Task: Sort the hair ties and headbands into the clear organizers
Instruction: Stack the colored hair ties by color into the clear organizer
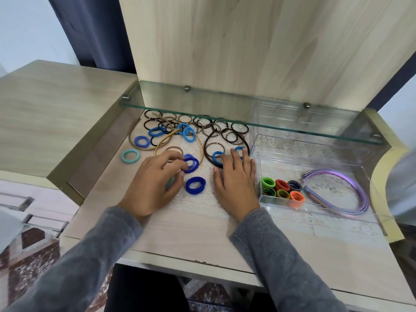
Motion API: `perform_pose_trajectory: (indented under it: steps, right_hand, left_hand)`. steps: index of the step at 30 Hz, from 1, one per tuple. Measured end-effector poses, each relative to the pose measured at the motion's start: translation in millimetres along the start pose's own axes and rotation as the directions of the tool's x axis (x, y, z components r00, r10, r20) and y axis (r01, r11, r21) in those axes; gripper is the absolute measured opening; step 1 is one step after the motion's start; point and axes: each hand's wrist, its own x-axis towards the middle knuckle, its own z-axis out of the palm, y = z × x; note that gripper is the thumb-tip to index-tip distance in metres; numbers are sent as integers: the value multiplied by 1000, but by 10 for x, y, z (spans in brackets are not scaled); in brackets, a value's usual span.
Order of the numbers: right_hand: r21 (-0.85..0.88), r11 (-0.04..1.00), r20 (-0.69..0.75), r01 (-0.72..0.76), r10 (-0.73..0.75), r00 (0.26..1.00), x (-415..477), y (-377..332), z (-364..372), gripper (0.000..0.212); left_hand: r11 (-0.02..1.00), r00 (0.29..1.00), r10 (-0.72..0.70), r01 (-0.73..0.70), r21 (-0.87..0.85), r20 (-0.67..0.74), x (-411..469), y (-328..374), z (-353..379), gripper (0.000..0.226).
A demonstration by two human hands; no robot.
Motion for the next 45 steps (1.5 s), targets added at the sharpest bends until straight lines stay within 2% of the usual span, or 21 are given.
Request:
perform_pose_trajectory:
  steps: [6, 16, 28, 31, 33, 35, 39, 42, 45]
  right_hand:
    - [-3, 1000, 3, 1, -1, 1000, -5, -8, -18, 44]
    - [-11, 1000, -12, 10, -10, 1000, -20, -11, -25, 43]
    - [-19, 1000, -3, 11, -11, 1000, -26, -6, -15, 44]
    - [5, 1000, -5, 18, -18, 1000, -24, -1, -12, 43]
    - [72, 995, -59, 72, -68, 996, -33, 3, -17, 41]
    - [171, 973, -124, 153, -133, 983, -43, 13, -29, 41]
    - [325, 897, -169, 299, -256, 952, -52, 29, -68, 40]
    - [327, 874, -119, 359, -338, 933, -54, 17, -113, 43]
    - [282, 888, -20, 364, -374, 927, -27, 18, -173, 41]
  left_hand:
    - [997, 998, 68, -68, 30, 2, -100, 91, -38, 17]
    - [987, 985, 129, -138, 86, 111, -106, 150, -49, 19]
    - [987, 982, 101, -119, 109, 157, -104, 144, -42, 22]
    - [993, 989, 54, -68, 100, 141, -106, 153, -49, 30]
    - [996, 995, -7, -1, 84, 97, -106, 173, -67, 34]
    - [989, 989, -133, 127, 81, 65, -93, 181, -82, 38]
    - [914, 918, -390, 376, 151, 73, -42, 127, -27, 52]
    - [878, 869, -465, 427, 216, 169, -21, 98, 44, 62]
    - [852, 825, -515, 465, 240, 233, -8, 61, 96, 56]
